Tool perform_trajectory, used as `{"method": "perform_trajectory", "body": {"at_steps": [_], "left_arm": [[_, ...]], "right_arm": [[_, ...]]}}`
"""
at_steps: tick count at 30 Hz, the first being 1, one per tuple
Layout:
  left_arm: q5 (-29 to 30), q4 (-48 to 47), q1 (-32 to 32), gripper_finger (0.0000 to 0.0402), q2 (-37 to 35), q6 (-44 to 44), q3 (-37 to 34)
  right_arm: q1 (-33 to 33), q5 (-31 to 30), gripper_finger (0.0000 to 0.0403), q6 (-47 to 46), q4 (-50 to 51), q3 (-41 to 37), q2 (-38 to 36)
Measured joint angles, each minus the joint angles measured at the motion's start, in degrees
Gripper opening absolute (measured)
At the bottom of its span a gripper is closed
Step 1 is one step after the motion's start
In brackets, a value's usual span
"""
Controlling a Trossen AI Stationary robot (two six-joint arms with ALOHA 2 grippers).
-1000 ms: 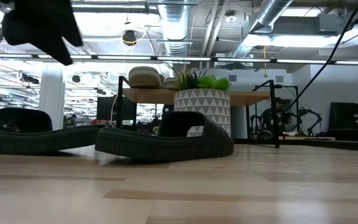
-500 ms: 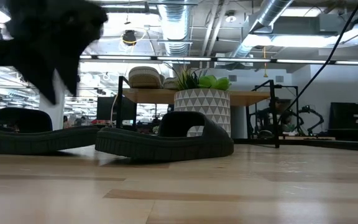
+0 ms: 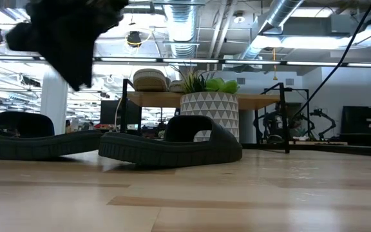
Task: Pick and place slides into the shelf
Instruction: Put the left black slide on the shelf
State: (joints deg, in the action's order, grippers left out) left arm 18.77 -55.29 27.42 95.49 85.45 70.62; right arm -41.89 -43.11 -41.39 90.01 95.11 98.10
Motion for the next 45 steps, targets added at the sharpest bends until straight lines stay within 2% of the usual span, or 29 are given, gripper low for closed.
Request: {"method": "perform_trajectory", "body": {"at_steps": [4, 9, 17, 24, 32, 45], "left_arm": [[-0.05, 3.29, -1.89, 0.0096, 0.32, -3.93, 0.67], [-2.15, 3.76, -4.36, 0.0100, 0.32, -4.14, 0.67], [-4.40, 3.84, -7.06, 0.0144, 0.32, -3.54, 0.67], [-5.12, 4.32, -6.64, 0.0172, 1.91, 0.61, 0.60], [-9.58, 5.40, -6.06, 0.0167, 8.55, 2.81, 0.60], [-10.51, 4.97, -6.94, 0.0164, 12.56, 3.25, 0.69]], "right_arm": [[-0.02, 0.99, 0.0260, 1.29, 0.01, 0.00, 0.00], [-0.13, 1.49, 0.0260, 1.43, 0.00, 0.00, 0.00], [-0.50, 1.56, 0.0260, 2.89, -0.01, 0.00, 0.00], [-0.61, 1.53, 0.0260, 2.97, 0.01, 0.00, 0.00], [-1.65, 1.53, 0.0260, 2.97, 0.01, 0.00, 0.02], [-1.75, 1.73, 0.0260, 2.90, 0.04, 0.00, 0.02]]}}
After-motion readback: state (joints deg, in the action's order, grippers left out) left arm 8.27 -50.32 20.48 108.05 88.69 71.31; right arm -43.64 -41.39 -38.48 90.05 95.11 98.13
